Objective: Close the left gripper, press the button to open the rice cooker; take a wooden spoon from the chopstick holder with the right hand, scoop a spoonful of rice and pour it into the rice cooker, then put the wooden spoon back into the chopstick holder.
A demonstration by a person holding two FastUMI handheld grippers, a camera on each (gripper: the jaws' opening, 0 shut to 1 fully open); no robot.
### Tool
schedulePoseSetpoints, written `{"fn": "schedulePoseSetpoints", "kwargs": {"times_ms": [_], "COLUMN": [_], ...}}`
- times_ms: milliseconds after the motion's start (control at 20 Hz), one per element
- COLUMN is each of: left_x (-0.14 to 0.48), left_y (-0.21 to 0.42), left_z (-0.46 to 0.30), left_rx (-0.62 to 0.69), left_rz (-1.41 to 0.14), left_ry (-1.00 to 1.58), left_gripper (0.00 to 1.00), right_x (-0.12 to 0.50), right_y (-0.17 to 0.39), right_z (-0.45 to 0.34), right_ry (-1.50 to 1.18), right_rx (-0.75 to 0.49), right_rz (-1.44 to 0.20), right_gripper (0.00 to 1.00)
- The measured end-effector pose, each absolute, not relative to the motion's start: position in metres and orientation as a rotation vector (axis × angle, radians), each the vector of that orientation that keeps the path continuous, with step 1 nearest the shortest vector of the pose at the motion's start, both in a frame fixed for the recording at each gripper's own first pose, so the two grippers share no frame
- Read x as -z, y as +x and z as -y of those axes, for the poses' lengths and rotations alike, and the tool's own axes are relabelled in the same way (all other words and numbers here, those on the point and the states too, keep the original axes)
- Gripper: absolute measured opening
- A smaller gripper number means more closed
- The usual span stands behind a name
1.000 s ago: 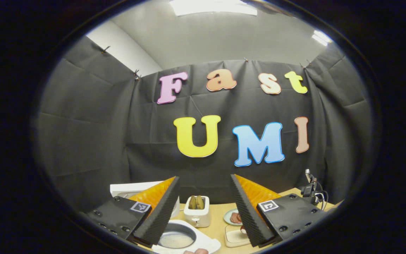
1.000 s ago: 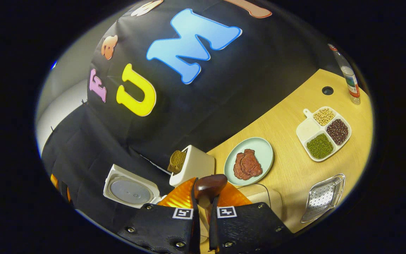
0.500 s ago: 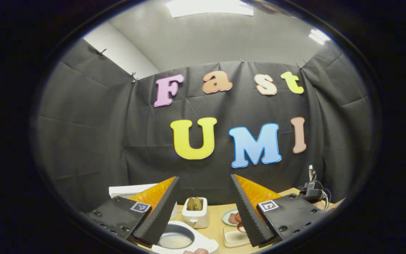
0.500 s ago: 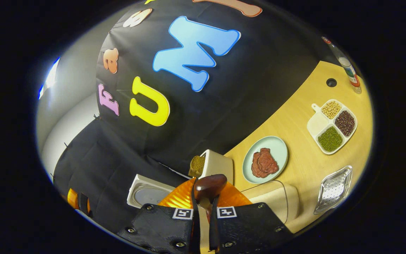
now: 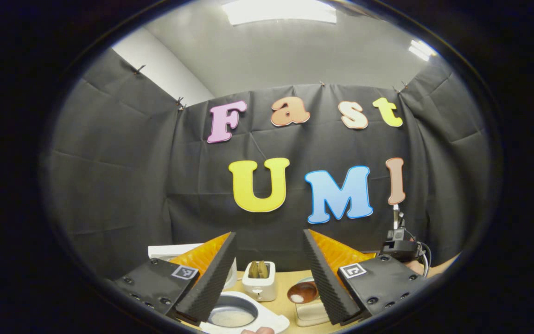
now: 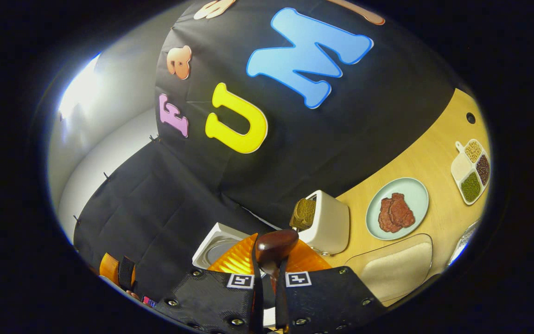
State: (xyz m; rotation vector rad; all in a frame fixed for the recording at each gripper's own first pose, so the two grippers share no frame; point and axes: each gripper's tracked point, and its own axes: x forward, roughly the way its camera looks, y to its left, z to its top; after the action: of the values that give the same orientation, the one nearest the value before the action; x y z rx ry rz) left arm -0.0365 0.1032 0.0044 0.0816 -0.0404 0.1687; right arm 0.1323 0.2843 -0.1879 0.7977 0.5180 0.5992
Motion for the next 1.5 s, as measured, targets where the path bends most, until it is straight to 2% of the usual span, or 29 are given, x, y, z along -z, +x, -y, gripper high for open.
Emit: {"fn": "schedulePoseSetpoints", "kwargs": {"times_ms": [150, 200, 350, 400, 600, 700, 850, 1050, 1200, 1450, 1500], "left_x": [-0.004, -0.003, -0.004, -0.003, -0.002, -0.002, -0.001, -0.002, 0.0, -0.001, -0.001], "left_y": [-0.038, -0.038, -0.039, -0.039, -0.041, -0.043, -0.044, -0.046, -0.042, -0.042, -0.043], "left_z": [-0.108, -0.11, -0.109, -0.11, -0.115, -0.116, -0.118, -0.121, -0.121, -0.12, -0.119], "left_rx": [-0.189, -0.196, -0.202, -0.204, -0.213, -0.222, -0.236, -0.245, -0.237, -0.214, -0.212], "left_rz": [0.039, 0.038, 0.04, 0.041, 0.038, 0.034, 0.031, 0.027, 0.028, 0.033, 0.032], "left_ry": [0.086, 0.084, 0.075, 0.076, 0.079, 0.077, 0.062, 0.063, 0.057, 0.068, 0.065], "left_gripper": [0.95, 0.92, 0.92, 0.98, 0.92, 0.95, 0.92, 0.95, 0.98, 0.92, 0.95], "right_x": [0.186, 0.185, 0.185, 0.184, 0.18, 0.18, 0.18, 0.181, 0.187, 0.195, 0.194], "right_y": [0.134, 0.135, 0.132, 0.131, 0.13, 0.129, 0.129, 0.124, 0.121, 0.118, 0.118], "right_z": [-0.305, -0.311, -0.33, -0.337, -0.366, -0.382, -0.404, -0.428, -0.445, -0.464, -0.466], "right_ry": [0.798, 0.793, 0.749, 0.734, 0.644, 0.611, 0.571, 0.478, 0.386, 0.319, 0.308], "right_rx": [-0.617, -0.624, -0.649, -0.664, -0.716, -0.742, -0.77, -0.81, -0.835, -0.859, -0.861], "right_rz": [-0.528, -0.532, -0.543, -0.547, -0.546, -0.551, -0.561, -0.566, -0.562, -0.563, -0.561], "right_gripper": [0.1, 0.1, 0.1, 0.1, 0.1, 0.1, 0.1, 0.1, 0.1, 0.1, 0.1]}}
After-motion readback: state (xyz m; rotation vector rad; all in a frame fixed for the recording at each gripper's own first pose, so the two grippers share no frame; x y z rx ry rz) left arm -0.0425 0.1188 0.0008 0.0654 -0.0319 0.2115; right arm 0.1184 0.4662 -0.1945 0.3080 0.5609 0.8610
